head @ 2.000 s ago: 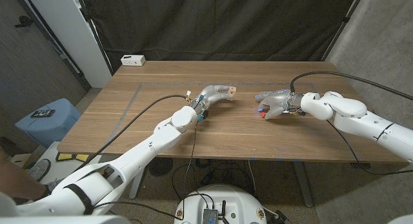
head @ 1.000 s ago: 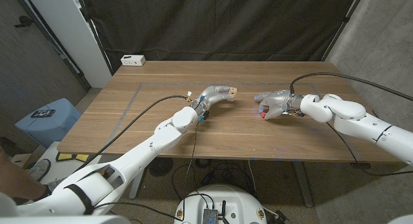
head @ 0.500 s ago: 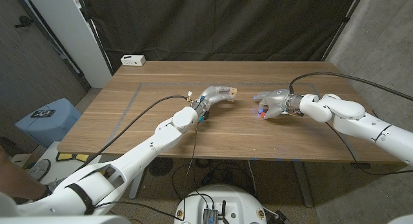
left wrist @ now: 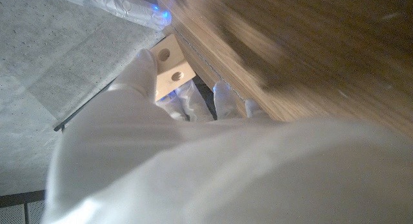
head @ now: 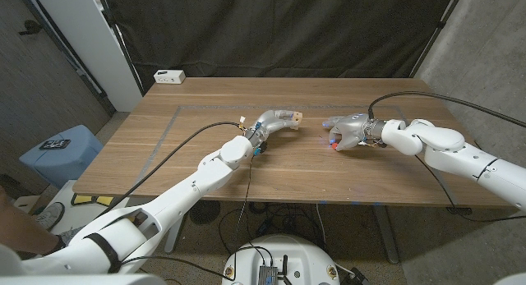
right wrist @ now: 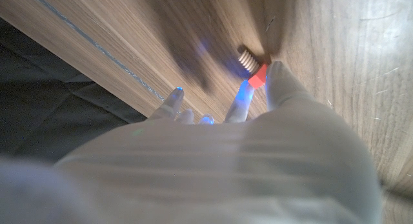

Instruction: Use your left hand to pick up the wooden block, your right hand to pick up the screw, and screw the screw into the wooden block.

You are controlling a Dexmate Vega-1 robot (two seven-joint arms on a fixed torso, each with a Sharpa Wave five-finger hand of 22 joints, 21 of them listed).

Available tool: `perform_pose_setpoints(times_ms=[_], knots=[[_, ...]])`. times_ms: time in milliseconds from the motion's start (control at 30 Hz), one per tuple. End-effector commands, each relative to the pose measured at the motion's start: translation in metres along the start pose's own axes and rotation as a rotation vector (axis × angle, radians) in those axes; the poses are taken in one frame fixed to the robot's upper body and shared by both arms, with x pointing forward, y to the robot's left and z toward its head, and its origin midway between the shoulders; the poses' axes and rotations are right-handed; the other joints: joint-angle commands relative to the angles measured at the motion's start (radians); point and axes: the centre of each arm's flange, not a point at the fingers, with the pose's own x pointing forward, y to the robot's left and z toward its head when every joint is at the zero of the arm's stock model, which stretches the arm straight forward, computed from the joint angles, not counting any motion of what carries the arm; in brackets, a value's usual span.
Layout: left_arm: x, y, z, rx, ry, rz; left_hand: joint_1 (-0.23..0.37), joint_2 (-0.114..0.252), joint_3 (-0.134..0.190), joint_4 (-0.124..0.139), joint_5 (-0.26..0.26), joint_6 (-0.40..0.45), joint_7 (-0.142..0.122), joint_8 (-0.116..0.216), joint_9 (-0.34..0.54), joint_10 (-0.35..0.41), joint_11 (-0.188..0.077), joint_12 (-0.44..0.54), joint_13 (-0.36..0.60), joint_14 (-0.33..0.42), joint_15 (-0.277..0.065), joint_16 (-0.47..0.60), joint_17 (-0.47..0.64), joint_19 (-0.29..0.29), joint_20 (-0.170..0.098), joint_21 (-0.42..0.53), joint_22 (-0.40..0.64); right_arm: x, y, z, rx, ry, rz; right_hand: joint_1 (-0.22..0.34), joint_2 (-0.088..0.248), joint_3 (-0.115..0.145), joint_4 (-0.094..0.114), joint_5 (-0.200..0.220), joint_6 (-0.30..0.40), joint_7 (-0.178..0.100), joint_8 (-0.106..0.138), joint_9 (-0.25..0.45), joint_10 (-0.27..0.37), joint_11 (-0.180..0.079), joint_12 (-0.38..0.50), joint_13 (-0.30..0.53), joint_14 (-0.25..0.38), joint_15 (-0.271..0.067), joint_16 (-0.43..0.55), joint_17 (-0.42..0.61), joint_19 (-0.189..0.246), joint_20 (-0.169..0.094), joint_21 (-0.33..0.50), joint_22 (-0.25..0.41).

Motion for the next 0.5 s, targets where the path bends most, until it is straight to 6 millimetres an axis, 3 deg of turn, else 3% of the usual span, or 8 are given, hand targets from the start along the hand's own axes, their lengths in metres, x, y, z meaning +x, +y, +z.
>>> perform_pose_setpoints(times_ms=[33,500], knots=[[-0.0014,-0.0025,0.0015,0.003,-0.003,-0.001,0.000,0.009,0.002,0.004,-0.001,-0.006,0.001,0.004,0.003,-0.004,-0.004,-0.001,0.001,-0.005,-0.101,0.001,0.006,-0.005,0.004,0.006,0.005,-0.0010,0.0013,-0.0011,-0.006,-0.005,-0.007,0.012,-0.002,0.006,0.000,0.006,0.016,-0.001,0.009,0.005,0.008,-0.006,0.002,0.001,0.009,-0.038,0.008,0.004,0.008,-0.001,0.006,0.004],[-0.0045,-0.0020,0.0012,0.003,0.003,0.007,-0.002,0.012,0.001,0.005,-0.002,-0.007,0.001,0.003,0.004,-0.005,-0.004,-0.004,0.002,-0.006,-0.098,0.001,0.006,-0.006,0.005,0.006,0.005,0.0010,0.0003,-0.0043,-0.004,-0.014,-0.015,0.021,-0.003,0.010,0.001,0.008,0.046,0.004,0.037,0.020,0.025,-0.011,0.003,0.001,0.016,-0.043,0.008,0.005,0.016,-0.004,0.006,0.004]])
